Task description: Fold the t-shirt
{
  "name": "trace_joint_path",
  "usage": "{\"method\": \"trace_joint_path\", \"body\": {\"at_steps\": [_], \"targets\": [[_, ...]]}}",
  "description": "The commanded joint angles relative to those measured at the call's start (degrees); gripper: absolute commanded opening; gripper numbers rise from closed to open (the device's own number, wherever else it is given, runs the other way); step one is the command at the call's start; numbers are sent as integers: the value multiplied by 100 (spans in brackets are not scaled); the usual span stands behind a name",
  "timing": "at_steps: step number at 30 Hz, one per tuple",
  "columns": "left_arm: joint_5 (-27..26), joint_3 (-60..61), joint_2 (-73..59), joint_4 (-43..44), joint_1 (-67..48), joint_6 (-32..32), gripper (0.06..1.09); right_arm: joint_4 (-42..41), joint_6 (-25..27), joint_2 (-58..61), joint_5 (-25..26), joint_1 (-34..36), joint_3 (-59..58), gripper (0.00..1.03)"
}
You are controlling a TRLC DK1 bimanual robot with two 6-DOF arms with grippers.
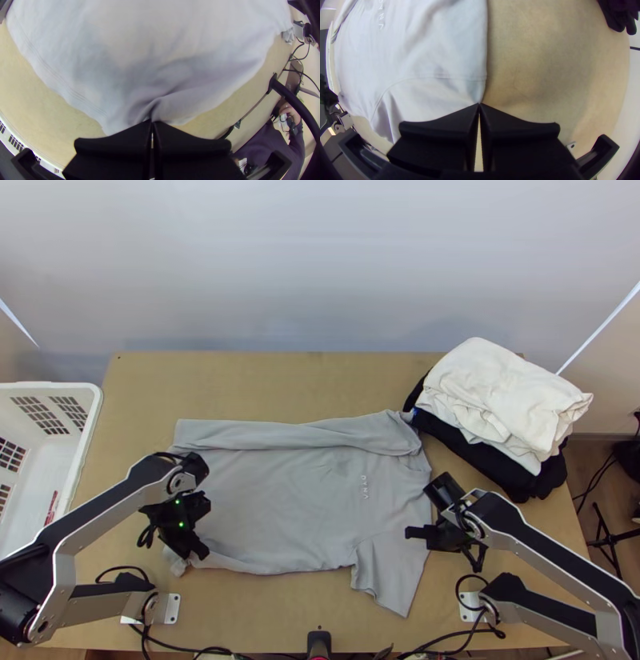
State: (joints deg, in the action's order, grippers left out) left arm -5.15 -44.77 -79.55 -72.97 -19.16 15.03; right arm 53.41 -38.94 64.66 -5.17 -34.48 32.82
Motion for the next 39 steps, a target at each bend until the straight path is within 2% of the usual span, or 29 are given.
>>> {"method": "trace_joint_path", "body": {"at_steps": [1,10,17,28,39], "targets": [[-4,-31,194,-42,290,88,10,179,71,-244,209,73,32,3],[5,56,300,-60,343,141,10,302,545,-340,297,627,5,3],[5,65,300,-60,466,202,10,293,721,-314,420,908,23,3],[-4,30,291,-42,422,158,10,249,651,-173,403,864,190,3],[-259,-902,133,-7,791,18,10,671,501,29,403,829,1069,3]]}}
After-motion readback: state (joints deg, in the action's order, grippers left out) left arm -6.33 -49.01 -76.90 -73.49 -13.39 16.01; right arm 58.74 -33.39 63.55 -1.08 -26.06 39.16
